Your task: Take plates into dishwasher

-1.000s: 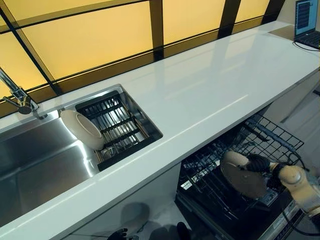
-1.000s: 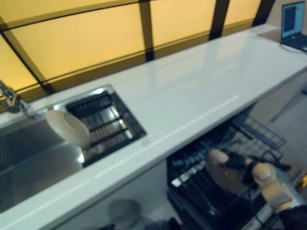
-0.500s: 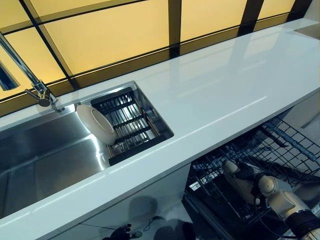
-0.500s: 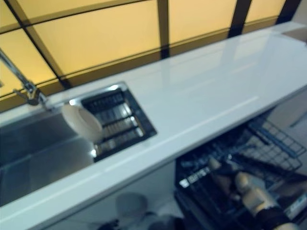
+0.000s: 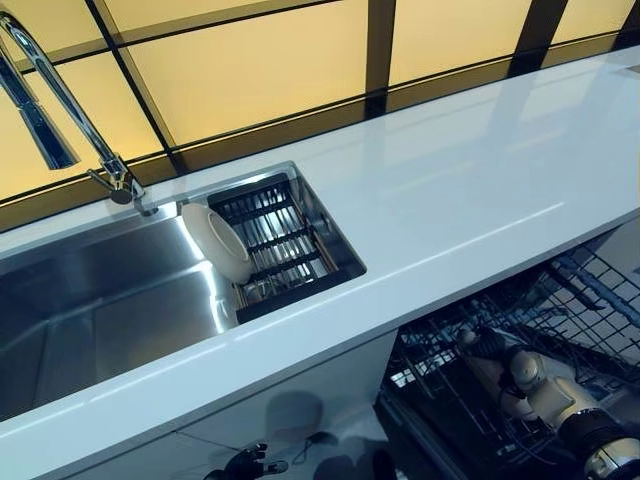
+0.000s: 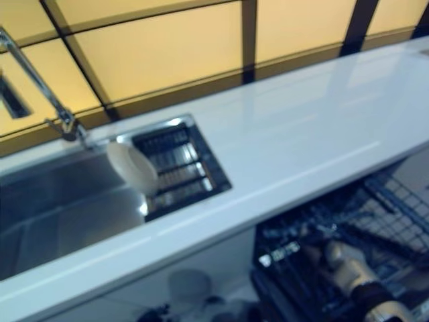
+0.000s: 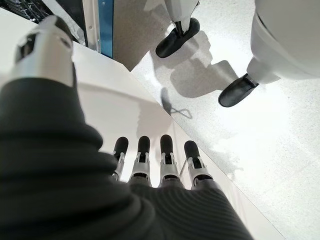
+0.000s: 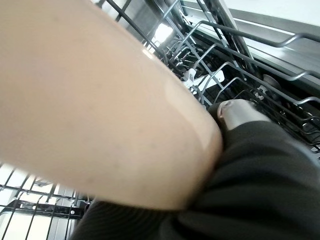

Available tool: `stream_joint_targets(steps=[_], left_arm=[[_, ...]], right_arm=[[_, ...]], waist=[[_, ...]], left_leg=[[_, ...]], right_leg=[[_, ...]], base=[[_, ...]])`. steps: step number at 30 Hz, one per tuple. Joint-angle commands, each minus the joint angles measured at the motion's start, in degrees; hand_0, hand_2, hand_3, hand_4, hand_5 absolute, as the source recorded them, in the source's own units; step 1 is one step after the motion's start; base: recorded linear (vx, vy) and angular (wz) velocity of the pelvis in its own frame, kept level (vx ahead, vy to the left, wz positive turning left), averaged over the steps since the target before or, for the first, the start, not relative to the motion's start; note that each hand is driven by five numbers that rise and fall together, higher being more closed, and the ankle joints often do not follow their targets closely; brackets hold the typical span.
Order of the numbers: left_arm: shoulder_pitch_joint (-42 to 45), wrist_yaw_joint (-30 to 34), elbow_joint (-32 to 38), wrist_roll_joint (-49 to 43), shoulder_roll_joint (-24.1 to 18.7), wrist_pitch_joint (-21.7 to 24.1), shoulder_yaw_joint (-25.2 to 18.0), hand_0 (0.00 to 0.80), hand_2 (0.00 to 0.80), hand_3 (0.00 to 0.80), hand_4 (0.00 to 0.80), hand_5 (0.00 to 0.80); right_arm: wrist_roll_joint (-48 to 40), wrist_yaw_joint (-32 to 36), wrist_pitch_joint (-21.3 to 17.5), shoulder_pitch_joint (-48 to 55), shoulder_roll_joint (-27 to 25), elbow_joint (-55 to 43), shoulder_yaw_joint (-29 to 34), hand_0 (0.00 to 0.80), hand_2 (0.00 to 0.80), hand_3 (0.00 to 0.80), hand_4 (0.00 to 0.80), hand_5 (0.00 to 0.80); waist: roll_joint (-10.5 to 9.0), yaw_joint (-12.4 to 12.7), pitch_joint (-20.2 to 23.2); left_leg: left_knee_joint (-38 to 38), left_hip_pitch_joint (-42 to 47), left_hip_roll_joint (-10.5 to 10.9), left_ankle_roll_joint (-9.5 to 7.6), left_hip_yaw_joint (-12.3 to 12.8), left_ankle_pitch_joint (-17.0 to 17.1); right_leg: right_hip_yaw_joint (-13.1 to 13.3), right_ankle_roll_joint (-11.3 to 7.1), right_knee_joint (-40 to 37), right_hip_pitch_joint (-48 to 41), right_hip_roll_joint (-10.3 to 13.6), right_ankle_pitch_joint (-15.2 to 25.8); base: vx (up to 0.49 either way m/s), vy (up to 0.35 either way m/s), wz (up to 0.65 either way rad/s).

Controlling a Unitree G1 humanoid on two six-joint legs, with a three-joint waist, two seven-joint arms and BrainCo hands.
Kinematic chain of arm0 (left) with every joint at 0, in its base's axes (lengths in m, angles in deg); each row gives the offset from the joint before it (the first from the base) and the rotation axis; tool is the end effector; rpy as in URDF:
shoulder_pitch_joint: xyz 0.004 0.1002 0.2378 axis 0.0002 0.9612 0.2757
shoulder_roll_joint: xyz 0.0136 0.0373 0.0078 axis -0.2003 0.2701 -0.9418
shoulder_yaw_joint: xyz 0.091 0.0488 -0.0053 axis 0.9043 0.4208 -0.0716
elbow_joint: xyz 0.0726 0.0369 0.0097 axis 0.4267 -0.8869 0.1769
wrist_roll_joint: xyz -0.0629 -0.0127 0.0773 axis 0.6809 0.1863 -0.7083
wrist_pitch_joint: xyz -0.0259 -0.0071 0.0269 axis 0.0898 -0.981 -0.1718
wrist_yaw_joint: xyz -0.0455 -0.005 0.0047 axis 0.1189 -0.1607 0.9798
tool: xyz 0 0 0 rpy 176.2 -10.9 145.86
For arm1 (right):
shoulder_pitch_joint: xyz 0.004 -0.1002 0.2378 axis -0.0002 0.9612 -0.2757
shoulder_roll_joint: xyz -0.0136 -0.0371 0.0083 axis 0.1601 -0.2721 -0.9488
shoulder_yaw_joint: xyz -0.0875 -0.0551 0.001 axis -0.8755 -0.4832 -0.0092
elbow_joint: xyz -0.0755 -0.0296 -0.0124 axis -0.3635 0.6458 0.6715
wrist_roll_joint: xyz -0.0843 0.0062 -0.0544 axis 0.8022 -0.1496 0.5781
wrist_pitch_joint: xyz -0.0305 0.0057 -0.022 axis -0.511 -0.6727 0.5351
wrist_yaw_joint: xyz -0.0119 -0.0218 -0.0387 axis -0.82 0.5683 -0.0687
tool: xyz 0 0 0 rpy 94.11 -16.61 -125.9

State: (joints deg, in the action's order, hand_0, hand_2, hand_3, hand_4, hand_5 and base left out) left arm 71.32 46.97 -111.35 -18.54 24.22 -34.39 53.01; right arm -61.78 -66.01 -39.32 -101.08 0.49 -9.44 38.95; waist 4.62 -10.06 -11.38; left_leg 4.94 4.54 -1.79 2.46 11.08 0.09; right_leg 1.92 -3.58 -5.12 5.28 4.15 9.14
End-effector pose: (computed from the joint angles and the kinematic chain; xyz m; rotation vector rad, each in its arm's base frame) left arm 0.1354 0.1962 -0.0983 0.2539 0.9403 -0.2629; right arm 0.2523 -0.2834 0.0574 -1.2209 0.5318 0.1483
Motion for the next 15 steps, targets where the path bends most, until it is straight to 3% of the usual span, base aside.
stream_joint_targets(steps=[1, 3, 4, 15], left_arm=[[-2.15, 0.16, -0.71, 0.64, -2.06, 0.7, 0.63, 0.0, 0.0, 0.0, 0.0, 0.0], [-2.11, 0.16, -0.73, 0.56, -2.12, 0.7, 0.49, 0.0, 0.0, 0.0, 0.0, 0.0], [-2.05, 0.22, -0.81, 0.43, -2.18, 0.67, 0.21, 0.0, 0.0, 0.0, 0.0, 0.0], [-1.74, -0.29, -0.77, -0.35, -2.64, 0.07, -1.21, 0.0, 0.0, 0.0, 0.0, 0.0]], right_arm=[[1.63, -0.37, 0.62, -2.6, 1.34, 3.85, -2.1, 0.8, 0.8, 0.8, 0.8, 0.8], [1.88, -0.24, 0.86, -2.25, 1.27, 3.6, -1.97, 0.8, 0.8, 0.8, 0.8, 0.8], [2.22, -0.63, 1.22, -1.83, 1.08, 3.28, -1.62, 0.0, 0.0, 0.0, 0.0, 0.0], [2.59, 1.39, 3.97, -0.14, -2.62, -2.06, 3.17, 0.0, 0.0, 0.0, 0.0, 0.0]], waist=[[-3.94, 0.88, 1.56], [-4.08, 0.85, 1.56], [-4.24, 0.8, 1.63], [-5.36, -0.05, 1.75]], left_leg=[[-0.1, -1.18, 2.01, -1.34, -2.33, -1.26], [-0.1, -1.19, 1.96, -1.36, -2.35, -1.26], [-0.11, -1.17, 1.88, -1.37, -2.32, -1.23], [0.06, -0.95, 1.26, -1.34, -2.14, -1.19]], right_leg=[[2.27, -3.55, 0.69, -0.21, 1.14, -0.85], [2.36, -3.56, 0.71, -0.19, 1.09, -0.85], [2.38, -3.57, 0.71, -0.21, 1.06, -0.81], [3.25, -3.61, 0.69, -0.17, 0.46, -0.64]], base=[[-0.001, -0.01, 0.07], [0.001, -0.004, 0.02], [0.0, 0.0, 0.0], [0.0, 0.0, 0.0]])
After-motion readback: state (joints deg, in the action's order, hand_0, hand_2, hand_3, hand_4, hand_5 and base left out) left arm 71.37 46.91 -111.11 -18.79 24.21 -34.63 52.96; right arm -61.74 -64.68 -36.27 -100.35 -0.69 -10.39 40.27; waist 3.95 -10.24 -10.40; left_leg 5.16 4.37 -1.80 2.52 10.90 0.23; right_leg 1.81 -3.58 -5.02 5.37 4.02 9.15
